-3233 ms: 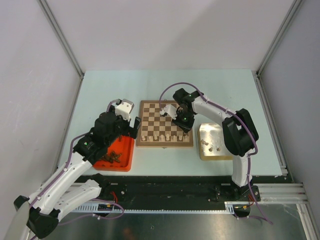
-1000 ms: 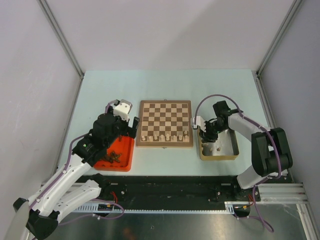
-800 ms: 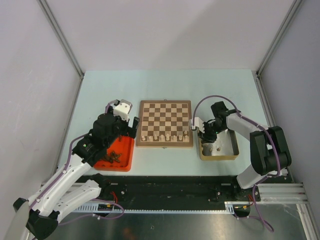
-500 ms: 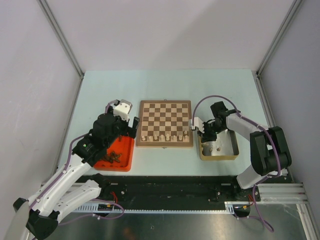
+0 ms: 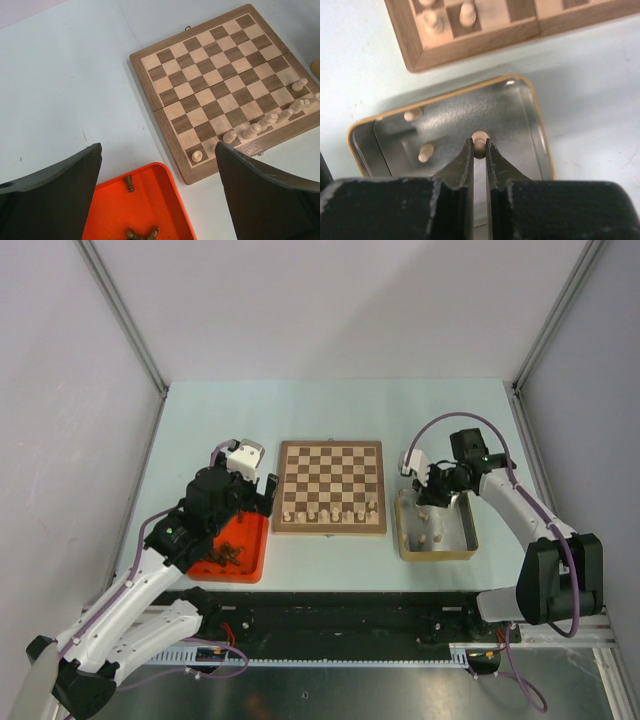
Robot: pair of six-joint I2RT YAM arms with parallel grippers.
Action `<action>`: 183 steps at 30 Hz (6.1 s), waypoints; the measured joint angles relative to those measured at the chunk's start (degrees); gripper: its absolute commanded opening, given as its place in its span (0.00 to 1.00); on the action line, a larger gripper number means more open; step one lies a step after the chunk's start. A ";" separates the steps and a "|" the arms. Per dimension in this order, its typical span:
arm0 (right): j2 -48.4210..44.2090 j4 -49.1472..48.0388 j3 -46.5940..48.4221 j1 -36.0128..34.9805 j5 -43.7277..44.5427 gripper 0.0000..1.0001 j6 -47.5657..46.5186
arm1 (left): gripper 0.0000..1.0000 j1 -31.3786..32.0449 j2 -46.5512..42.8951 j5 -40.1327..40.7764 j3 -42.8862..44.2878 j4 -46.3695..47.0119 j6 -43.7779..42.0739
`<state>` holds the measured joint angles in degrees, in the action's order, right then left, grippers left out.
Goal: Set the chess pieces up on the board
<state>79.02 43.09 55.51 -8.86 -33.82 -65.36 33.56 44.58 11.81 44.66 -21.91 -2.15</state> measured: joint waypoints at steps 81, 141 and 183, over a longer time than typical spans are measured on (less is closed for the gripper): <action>23.63 -11.65 16.46 -26.34 13.49 0.28 31.17 | 1.00 0.00 -0.46 -0.46 0.00 0.31 -0.02; -2.75 -3.28 -7.61 1.75 7.43 0.46 17.40 | 1.00 -0.07 -3.85 0.11 -0.85 1.27 0.00; 8.28 -12.17 -7.96 -3.45 14.97 0.10 19.39 | 1.00 -0.11 -4.50 0.04 -0.85 1.27 0.02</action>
<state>87.31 30.92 47.55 -12.32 -18.85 -45.98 33.45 40.07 11.86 43.81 -20.64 -2.13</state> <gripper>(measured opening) 0.235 0.996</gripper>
